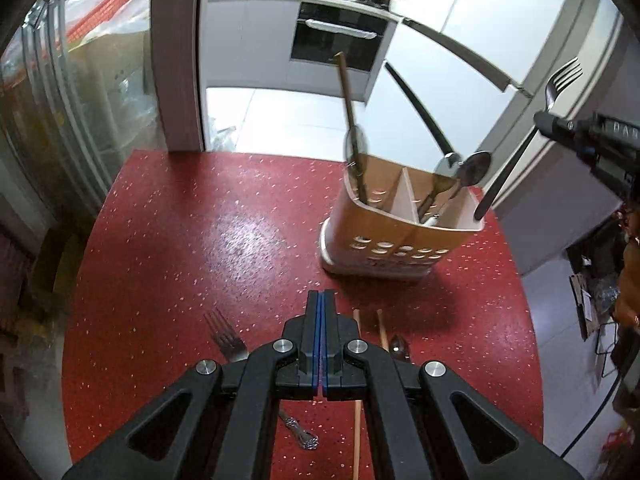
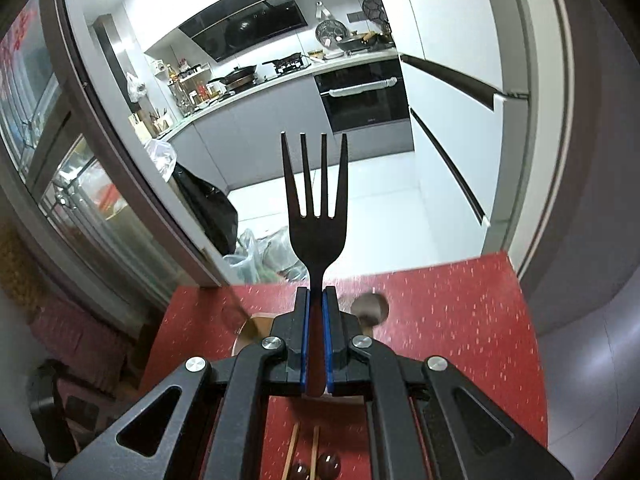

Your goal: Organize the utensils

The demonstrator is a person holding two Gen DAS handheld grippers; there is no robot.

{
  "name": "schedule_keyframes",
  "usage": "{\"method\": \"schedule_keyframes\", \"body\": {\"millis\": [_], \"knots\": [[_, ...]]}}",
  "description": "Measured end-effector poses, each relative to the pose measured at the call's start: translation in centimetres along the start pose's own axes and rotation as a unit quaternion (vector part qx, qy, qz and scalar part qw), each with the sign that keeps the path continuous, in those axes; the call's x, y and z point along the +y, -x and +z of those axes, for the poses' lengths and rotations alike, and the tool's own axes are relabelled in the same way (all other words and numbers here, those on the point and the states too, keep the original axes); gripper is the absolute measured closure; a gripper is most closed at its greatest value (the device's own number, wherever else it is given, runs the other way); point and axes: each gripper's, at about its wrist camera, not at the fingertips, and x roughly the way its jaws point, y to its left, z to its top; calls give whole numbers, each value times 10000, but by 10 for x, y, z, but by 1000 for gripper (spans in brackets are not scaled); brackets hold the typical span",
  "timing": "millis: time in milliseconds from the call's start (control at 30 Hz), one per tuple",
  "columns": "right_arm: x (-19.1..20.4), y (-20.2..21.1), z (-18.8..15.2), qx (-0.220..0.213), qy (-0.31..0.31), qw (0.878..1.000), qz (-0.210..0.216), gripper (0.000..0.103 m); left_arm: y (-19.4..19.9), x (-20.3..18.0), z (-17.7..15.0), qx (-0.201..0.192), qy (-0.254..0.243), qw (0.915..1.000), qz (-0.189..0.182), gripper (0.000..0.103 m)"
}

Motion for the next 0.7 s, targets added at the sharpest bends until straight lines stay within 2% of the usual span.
{"method": "schedule_keyframes", "body": {"millis": [133, 333, 700], "knots": [[-1, -23, 2, 35, 60, 10000, -61, 96, -12, 15, -6, 141, 378, 9990, 187, 82], [0, -52, -16, 279, 220, 9993, -113, 97, -33, 41, -23, 457, 858, 9934, 614, 82], [-7, -67, -48, 743, 305, 9968, -22, 97, -50, 61, -41, 710, 1049, 9861, 1073, 82]]}}
